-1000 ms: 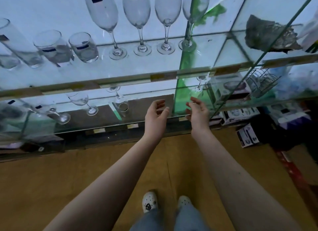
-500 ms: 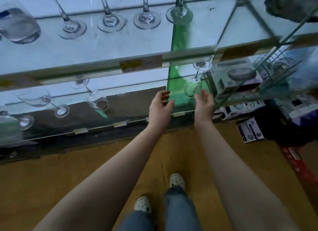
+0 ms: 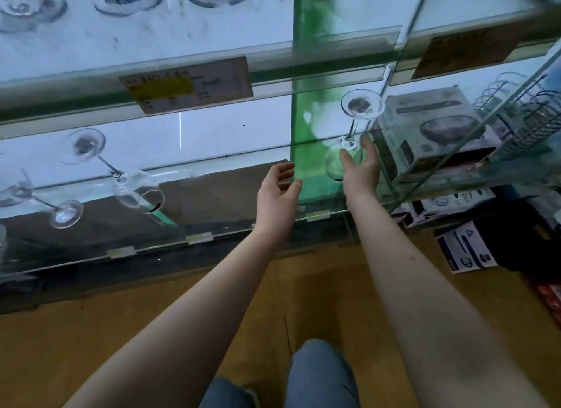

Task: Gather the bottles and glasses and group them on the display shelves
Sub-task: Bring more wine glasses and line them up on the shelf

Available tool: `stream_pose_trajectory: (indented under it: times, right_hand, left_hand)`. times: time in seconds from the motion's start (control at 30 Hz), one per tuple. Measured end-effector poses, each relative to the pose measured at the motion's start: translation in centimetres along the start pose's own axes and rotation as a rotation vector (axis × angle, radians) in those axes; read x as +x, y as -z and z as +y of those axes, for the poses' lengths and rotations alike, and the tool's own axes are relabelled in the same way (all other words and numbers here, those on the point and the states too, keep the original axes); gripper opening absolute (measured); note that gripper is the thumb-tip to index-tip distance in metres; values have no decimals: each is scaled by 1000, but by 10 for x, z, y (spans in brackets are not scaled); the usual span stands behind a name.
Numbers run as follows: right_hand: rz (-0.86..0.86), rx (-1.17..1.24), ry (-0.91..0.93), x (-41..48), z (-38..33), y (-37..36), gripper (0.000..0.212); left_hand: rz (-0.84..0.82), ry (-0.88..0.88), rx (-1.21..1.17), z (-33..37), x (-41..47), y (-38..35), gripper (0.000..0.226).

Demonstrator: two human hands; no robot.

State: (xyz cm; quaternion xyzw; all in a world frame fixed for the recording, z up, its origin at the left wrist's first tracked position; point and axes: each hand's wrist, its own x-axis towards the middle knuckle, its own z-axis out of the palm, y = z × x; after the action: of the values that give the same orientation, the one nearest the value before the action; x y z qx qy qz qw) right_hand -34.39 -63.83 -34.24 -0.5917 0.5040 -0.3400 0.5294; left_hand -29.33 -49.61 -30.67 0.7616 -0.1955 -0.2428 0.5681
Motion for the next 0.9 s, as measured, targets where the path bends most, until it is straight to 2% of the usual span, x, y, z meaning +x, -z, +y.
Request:
stream_pose_trajectory:
  times: [0.13,0.4,0.6,0.77,0.9]
  right_hand:
    - [10,-23,50,18,-1,-7,52]
    - [73,-34,106,28,0,-17,22]
    - [81,-52,83,-2,-6,-18,21]
    - [-16,-51,37,-52,-15,-17,23]
    - [-131,-9,4,-104,-29,-26,27]
  left_hand:
    - [10,-19,-12,-9,6,4,28]
    - [8,-23,-24,-22,2,12,27]
    - [27,5,-6,-23,-12,28,30]
    - [15,34,-33,-16,-35,44,31]
    - [208,66,1,-27,-51,78,26]
